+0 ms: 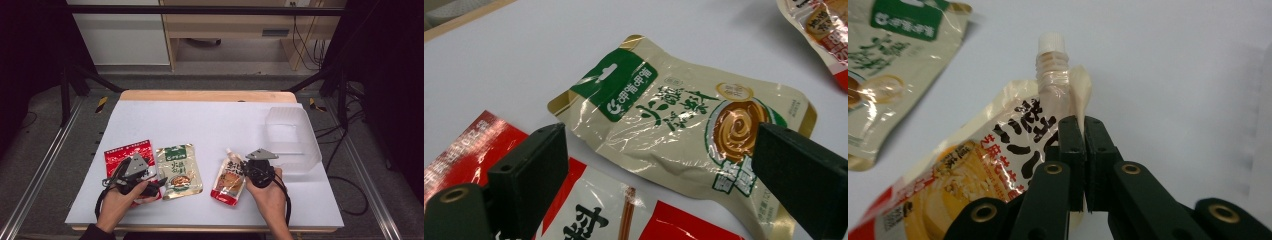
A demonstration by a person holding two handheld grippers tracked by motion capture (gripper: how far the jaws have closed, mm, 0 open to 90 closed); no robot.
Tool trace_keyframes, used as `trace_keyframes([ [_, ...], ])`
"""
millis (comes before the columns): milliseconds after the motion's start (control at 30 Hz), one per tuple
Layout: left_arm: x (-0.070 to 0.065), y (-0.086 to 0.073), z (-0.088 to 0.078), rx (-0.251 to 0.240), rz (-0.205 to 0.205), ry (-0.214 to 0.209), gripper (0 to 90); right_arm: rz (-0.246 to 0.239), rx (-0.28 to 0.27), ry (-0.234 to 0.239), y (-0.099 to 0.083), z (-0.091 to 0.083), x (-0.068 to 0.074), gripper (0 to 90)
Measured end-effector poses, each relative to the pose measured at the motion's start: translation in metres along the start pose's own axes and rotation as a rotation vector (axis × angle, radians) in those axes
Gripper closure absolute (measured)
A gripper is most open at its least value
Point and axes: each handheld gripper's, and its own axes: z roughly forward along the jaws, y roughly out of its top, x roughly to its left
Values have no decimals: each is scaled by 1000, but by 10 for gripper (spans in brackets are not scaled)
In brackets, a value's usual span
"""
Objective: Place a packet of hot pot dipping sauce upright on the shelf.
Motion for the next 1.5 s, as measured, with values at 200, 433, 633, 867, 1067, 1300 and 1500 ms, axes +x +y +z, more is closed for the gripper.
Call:
trace_keyframes([
  [200,-5,8,-3,-6,22,-39,86,-63,-40,57,26,-10,7,893],
  [433,-7,14,-4,-15,23,-68,85,-120,-49,78,44,-16,10,895],
  [633,-7,20,-3,-10,28,-101,86,-157,-73,112,60,-22,13,895],
  [867,-7,31,-2,-9,45,-113,91,-223,-85,154,72,-24,22,896],
  [1067,-4,45,1,-13,69,-134,108,-299,-105,199,79,-28,35,897],
  [1300,-4,56,2,-27,80,-150,137,-331,-116,244,80,-28,38,897],
  [1500,-7,61,4,-37,79,-175,165,-348,-131,285,81,-31,41,897],
])
